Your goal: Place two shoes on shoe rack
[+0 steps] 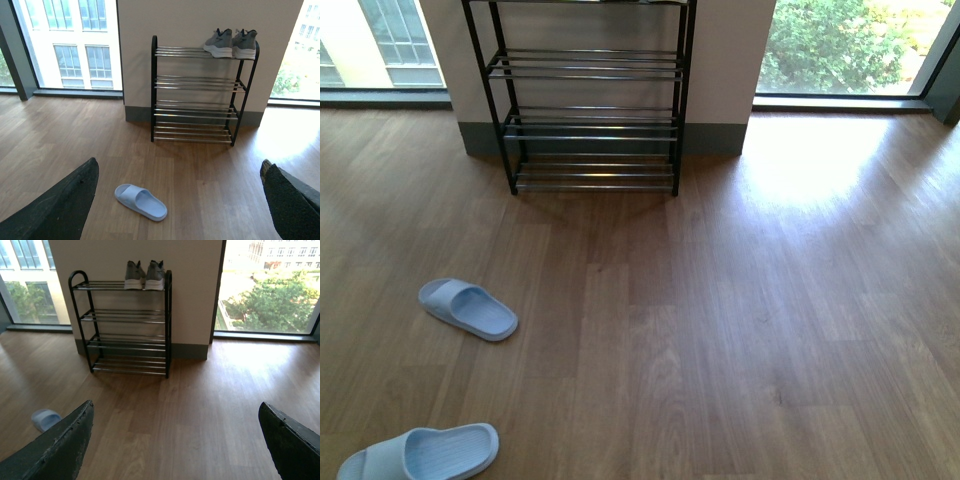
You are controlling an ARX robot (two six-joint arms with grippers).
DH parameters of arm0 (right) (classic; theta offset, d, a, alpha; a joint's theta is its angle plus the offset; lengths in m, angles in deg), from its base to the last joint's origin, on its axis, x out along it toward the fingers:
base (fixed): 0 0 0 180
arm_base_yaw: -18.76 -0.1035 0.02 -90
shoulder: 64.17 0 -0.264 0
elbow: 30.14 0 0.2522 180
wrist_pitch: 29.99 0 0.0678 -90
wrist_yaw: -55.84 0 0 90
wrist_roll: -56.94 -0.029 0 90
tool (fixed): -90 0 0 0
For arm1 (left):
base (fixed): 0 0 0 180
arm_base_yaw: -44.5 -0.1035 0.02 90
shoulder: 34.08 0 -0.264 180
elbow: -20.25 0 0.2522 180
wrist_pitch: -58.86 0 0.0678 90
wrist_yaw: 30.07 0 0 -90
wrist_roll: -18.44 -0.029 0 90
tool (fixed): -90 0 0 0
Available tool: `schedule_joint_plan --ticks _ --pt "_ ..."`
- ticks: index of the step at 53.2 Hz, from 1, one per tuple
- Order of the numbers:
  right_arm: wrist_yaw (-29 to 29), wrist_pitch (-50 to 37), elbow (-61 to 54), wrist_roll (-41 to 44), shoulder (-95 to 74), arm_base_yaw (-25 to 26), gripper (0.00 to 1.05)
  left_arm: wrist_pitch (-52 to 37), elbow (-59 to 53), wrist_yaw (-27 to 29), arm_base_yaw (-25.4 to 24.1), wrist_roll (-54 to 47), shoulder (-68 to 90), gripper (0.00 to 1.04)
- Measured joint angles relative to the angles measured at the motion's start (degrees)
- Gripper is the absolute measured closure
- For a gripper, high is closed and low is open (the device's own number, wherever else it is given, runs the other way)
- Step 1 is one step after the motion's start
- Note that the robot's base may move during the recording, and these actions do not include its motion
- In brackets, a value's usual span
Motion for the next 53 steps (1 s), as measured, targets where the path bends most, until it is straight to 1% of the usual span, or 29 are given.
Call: schedule_joint_plan --ticks 53 --pt "-0.2 0.0 0.0 0.0 0.0 0.0 0.09 0.0 0.0 0.1 0.0 0.0 0.0 0.09"
